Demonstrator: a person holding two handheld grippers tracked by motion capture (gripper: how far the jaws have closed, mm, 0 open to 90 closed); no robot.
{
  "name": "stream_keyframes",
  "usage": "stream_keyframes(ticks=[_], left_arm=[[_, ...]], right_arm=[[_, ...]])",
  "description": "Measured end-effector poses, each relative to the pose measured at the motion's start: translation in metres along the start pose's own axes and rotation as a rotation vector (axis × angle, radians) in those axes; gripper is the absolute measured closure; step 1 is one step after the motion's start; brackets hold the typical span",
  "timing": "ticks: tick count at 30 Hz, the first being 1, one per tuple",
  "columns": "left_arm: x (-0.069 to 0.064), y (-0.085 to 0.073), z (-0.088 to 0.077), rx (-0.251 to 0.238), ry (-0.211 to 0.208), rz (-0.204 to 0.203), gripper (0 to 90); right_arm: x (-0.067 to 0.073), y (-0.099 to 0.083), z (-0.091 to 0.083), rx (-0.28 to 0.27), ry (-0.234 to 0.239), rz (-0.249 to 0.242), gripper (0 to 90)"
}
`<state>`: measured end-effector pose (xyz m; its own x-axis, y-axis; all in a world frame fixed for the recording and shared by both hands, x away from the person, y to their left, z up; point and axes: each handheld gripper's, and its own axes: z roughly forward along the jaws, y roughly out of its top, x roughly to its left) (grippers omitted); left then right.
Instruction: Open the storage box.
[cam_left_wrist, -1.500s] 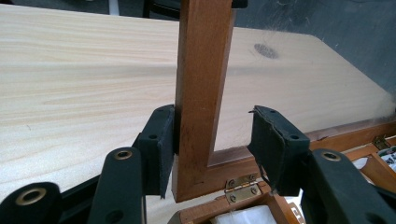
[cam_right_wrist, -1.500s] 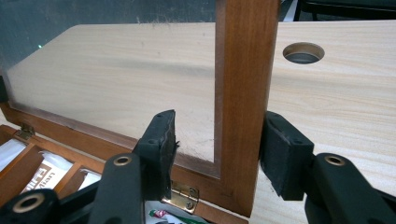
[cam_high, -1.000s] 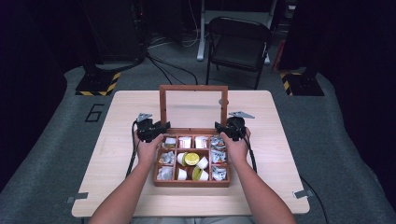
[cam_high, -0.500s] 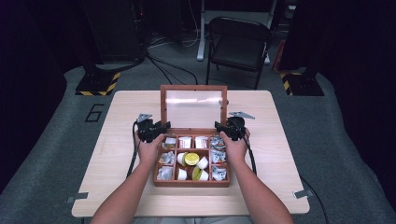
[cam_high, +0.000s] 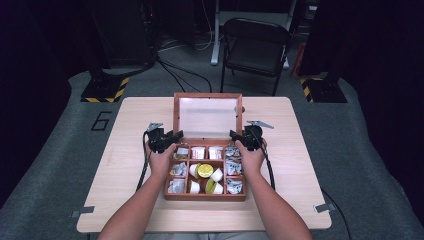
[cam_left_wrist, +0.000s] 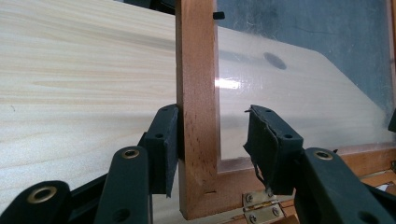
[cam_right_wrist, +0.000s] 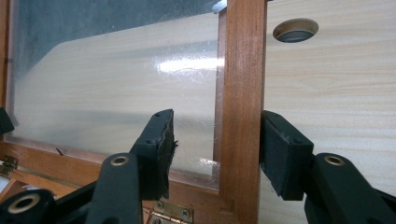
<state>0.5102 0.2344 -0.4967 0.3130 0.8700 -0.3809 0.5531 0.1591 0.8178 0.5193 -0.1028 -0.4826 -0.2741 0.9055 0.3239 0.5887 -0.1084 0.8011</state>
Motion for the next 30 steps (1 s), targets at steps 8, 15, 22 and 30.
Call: stream_keyframes(ticks=[8,15,22,30], left_arm=[[0.0015,-0.0003,0.0010,0.008,-0.003,-0.019,54.2],[0.0020,-0.0010,-0.0015,0.006,0.009,-0.025,54.2],[0.0022,0.0013,-0.0023,0.018,0.010,-0.031,55.1],[0.0032,0.0002,-0.0001,0.018,0.012,-0.046,54.7]], right_arm=[[-0.0013,-0.0010,0.0022,0.001,0.005,0.010,47.0],[0.0003,-0.0004,0.0039,0.007,0.013,0.006,46.8],[0.0011,0.0009,0.0040,0.015,0.011,0.004,46.9],[-0.0003,0.0018,0.0058,0.028,0.013,0.019,46.9]])
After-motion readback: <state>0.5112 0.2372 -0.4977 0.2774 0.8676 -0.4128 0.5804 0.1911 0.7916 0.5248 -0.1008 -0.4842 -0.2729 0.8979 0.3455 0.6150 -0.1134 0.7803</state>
